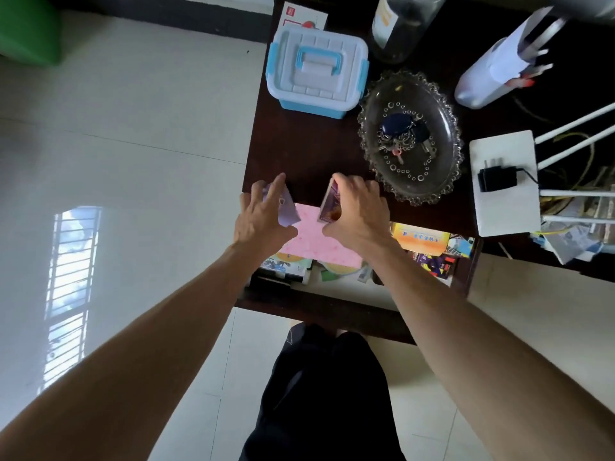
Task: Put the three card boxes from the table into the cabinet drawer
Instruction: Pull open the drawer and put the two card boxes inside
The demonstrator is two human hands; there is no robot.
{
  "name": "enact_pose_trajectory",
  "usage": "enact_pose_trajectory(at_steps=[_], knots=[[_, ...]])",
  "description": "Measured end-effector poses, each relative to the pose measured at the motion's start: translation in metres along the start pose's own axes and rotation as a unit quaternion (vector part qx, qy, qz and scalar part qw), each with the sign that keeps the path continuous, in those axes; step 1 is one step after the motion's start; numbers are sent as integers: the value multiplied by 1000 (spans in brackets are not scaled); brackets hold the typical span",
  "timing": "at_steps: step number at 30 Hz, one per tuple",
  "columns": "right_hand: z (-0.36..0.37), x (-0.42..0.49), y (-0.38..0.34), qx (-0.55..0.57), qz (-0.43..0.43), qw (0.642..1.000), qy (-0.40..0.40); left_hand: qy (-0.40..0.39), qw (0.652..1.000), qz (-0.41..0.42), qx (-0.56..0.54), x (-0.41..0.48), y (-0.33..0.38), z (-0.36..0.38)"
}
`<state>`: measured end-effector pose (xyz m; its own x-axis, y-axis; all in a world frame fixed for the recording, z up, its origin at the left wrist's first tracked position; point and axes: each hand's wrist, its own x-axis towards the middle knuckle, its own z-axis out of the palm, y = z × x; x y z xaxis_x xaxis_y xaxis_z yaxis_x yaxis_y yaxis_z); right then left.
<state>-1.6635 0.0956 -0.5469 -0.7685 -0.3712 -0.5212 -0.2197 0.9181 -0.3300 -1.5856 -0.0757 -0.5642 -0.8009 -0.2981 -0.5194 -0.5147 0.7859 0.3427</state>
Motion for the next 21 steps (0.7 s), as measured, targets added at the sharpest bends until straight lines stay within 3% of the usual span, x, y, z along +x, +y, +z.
enact_pose_trajectory(at_steps=[3, 9, 16, 21], knots=[[18, -42, 17, 83, 50, 995, 28, -22, 999, -10, -21, -34, 5, 25], [63, -113, 65, 171, 163, 972, 10, -89, 993, -34, -68, -84, 22, 80], [100, -156, 121, 323, 335, 885, 13, -151, 970, -119, -148, -113, 45, 127], [107, -161, 150, 342, 370, 863, 39, -148, 969, -116, -157, -121, 54, 144]])
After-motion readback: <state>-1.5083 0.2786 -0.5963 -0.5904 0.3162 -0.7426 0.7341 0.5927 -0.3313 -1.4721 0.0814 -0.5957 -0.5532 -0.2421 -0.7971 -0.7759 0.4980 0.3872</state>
